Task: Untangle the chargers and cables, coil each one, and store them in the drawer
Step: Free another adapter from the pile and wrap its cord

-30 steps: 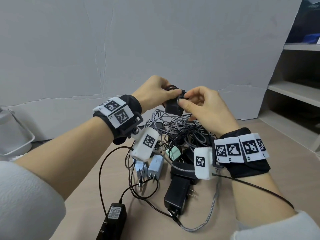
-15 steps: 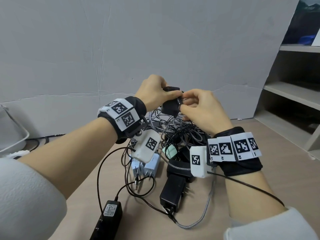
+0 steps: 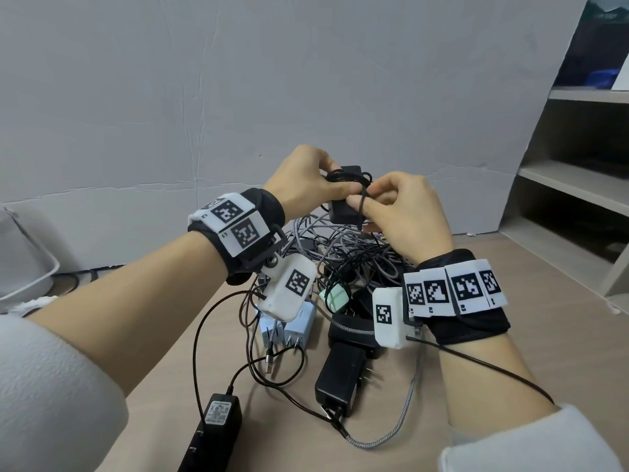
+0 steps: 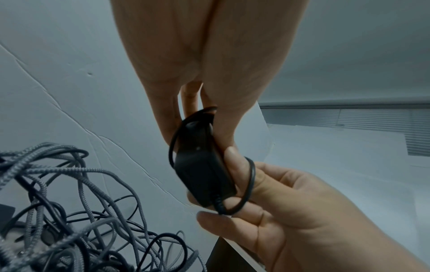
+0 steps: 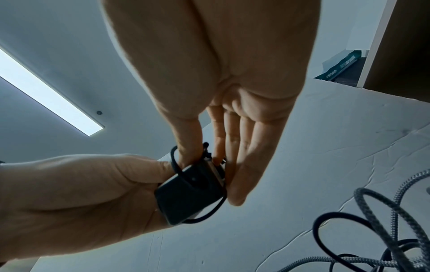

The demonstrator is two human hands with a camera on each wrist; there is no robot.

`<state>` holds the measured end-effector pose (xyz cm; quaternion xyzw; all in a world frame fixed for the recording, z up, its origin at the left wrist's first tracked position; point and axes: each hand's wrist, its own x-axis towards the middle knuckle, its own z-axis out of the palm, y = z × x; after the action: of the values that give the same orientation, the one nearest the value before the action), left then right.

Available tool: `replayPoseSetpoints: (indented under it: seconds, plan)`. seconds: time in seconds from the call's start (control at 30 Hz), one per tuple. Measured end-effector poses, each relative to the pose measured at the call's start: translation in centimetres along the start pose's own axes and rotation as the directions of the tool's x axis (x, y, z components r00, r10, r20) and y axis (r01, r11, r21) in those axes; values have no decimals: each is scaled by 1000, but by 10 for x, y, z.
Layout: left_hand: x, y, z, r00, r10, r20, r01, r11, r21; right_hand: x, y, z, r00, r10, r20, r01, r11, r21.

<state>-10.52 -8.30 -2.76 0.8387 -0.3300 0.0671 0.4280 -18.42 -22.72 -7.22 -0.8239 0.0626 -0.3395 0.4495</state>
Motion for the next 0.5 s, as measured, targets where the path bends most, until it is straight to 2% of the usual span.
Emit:
replayPoseSetpoints:
  seconds: [0.07,0.23,0.4,0.5]
  plan:
    - [1,-1,-1,999,10,30,-9,1000,-6,0,0,-2,1000,-3,-9,3,999,-34]
    - [3,-8,-10,988,50,148,-44,998,-46,0,0,-4,997,57,48,-58,998,27]
    - [5,-16,-16,983,113,142,-103,992,-76,2,0,-5,994,112,17,-113,966,233]
    - [5,-18,-15,977,105,185,-96,994,-59,2,-2,-6,992,121,-21,-108,941,321]
